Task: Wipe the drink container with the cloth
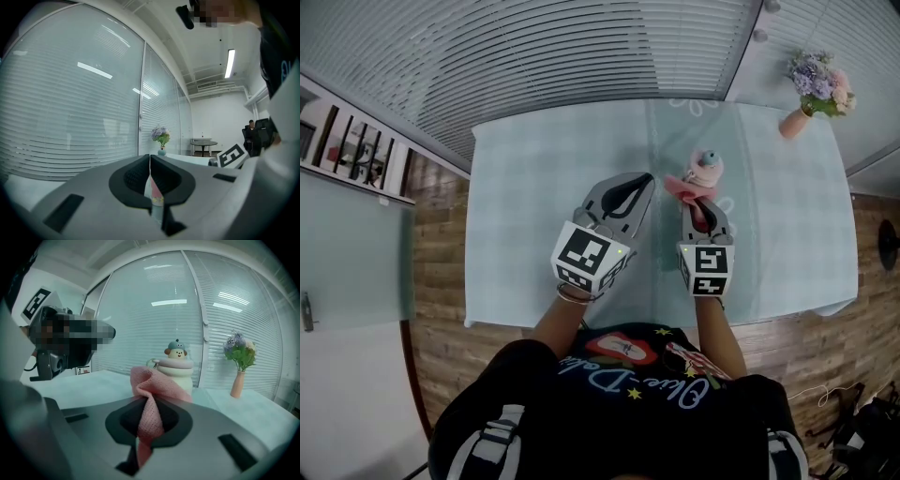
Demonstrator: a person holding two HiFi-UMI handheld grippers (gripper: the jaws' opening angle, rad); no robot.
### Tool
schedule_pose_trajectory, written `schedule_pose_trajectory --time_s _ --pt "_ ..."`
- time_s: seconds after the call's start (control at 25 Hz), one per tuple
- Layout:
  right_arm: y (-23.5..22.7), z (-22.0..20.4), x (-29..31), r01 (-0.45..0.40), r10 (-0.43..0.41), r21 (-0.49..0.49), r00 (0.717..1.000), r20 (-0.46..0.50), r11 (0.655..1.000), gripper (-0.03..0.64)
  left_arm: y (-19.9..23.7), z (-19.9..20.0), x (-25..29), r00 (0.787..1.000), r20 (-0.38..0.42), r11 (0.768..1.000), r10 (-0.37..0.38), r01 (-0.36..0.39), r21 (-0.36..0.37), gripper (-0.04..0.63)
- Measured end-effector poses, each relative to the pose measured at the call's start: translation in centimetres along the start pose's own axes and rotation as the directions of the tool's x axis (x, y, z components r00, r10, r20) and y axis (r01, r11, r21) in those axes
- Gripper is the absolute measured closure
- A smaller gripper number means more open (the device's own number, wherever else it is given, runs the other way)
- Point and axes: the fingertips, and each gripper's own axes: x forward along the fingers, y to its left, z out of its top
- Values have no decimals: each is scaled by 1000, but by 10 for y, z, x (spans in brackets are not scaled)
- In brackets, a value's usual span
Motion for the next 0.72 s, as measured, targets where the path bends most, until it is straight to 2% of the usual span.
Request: schedule_pose_trajectory --time_s 0.72 --pt "11 -54 19 -4 2 -11 990 -138 1000 604 5 -8 -27 998 -20 998 59 -59 0 591"
